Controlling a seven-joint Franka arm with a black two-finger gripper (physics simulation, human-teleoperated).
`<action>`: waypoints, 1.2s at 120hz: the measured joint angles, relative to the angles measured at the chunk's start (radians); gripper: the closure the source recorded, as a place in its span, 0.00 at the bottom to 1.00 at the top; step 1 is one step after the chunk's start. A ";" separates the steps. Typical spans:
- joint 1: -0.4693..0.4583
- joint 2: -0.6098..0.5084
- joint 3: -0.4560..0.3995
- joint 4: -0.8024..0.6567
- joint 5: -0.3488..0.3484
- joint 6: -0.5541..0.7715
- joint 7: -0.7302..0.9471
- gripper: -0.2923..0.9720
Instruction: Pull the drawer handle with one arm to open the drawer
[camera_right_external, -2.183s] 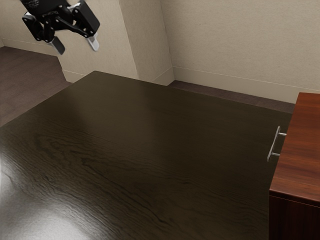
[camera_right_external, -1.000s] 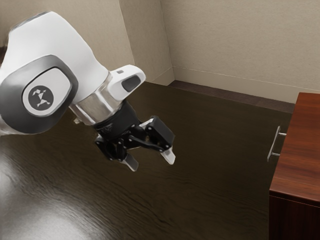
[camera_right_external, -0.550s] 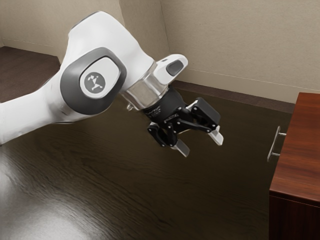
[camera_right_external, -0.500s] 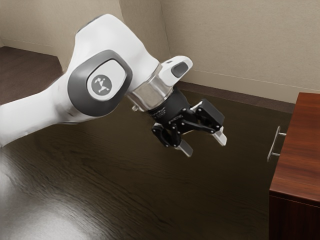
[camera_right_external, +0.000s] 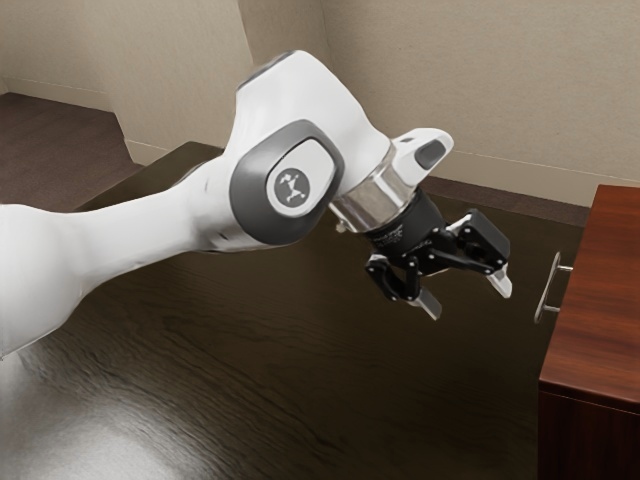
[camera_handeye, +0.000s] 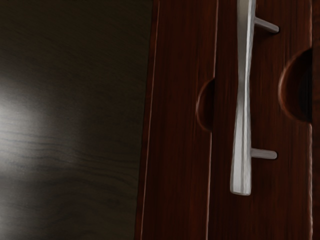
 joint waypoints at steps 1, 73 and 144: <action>-0.002 0.002 0.000 0.003 0.000 0.001 -0.001 0.23; -0.016 0.195 0.054 0.207 -0.007 0.001 -0.021 0.23; -0.049 0.270 0.059 0.244 -0.019 0.033 -0.029 0.23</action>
